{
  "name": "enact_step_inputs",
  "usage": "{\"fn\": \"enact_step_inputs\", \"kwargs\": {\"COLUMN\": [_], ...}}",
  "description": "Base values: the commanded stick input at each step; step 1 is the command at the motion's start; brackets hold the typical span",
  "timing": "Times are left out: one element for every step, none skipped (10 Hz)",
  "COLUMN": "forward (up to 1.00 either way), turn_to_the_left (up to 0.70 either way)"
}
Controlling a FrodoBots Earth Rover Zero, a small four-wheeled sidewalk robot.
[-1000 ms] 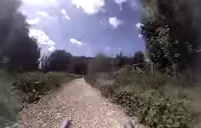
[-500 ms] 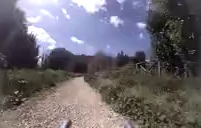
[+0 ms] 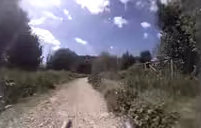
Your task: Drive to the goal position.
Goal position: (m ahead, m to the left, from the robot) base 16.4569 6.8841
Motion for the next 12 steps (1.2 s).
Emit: {"fn": "enact_step_inputs", "kwargs": {"forward": [0.59, 0.66, 0.67, 0.67, 0.67, 0.67, 0.70, 0.81, 0.85, 0.85, 0.85, 0.85], "turn_to_the_left": [0.00, 0.00, 0.00, 0.00, 0.00, 0.00, 0.00, 0.00, 0.00, 0.00, 0.00, 0.00]}}
